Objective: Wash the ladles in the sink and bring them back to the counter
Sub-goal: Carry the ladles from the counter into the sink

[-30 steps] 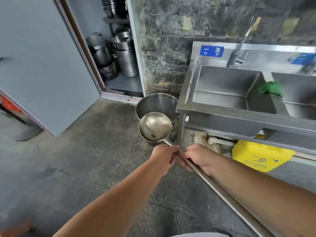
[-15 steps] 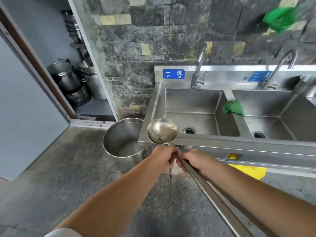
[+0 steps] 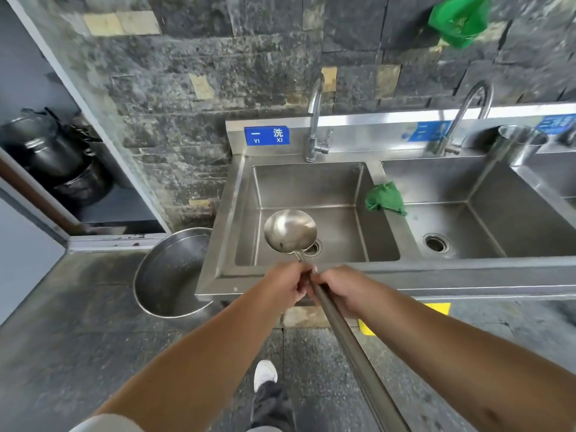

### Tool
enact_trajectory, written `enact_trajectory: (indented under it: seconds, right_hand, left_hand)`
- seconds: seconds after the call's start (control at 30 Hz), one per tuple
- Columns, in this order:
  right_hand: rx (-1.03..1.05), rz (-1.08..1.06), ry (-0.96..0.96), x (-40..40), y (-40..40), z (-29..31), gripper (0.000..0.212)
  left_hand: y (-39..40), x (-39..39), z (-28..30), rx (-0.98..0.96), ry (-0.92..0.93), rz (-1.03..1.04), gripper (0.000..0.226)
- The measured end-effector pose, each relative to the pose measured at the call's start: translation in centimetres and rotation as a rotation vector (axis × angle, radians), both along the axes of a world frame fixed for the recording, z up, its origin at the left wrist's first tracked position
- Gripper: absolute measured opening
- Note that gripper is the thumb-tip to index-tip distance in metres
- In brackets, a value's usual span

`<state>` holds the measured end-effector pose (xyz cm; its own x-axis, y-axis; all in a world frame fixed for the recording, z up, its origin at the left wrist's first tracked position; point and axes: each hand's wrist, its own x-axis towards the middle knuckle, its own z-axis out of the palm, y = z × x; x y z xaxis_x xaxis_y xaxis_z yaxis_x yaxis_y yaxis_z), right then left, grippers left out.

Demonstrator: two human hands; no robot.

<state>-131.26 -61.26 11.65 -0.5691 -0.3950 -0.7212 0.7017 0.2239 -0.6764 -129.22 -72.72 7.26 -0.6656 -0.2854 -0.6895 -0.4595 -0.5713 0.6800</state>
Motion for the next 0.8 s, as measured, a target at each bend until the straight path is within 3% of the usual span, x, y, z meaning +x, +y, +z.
enact_trajectory:
  seconds: [0.27, 0.43, 0.6, 0.8]
  right_hand:
    - [0.01, -0.153, 0.046, -8.6, -4.9, -3.3, 0.025]
    - [0.038, -0.268, 0.001, -15.6, -9.7, -5.6, 0.013]
    - [0.03, -0.347, -0.087, -21.2, -13.7, -7.9, 0.021]
    - [0.056, -0.336, -0.168, -26.2, -16.6, -11.4, 0.014]
  left_hand:
    - [-4.1, -9.5, -2.1, -0.048, -0.013, -0.107, 0.022]
    - [-8.5, -17.2, -3.7, -0.058, -0.026, -0.241, 0.021]
    - [-12.5, -23.3, -6.3, -0.1, -0.042, -0.339, 0.007]
    - [-15.7, -28.1, -10.2, -0.131, -0.037, -0.439, 0.021]
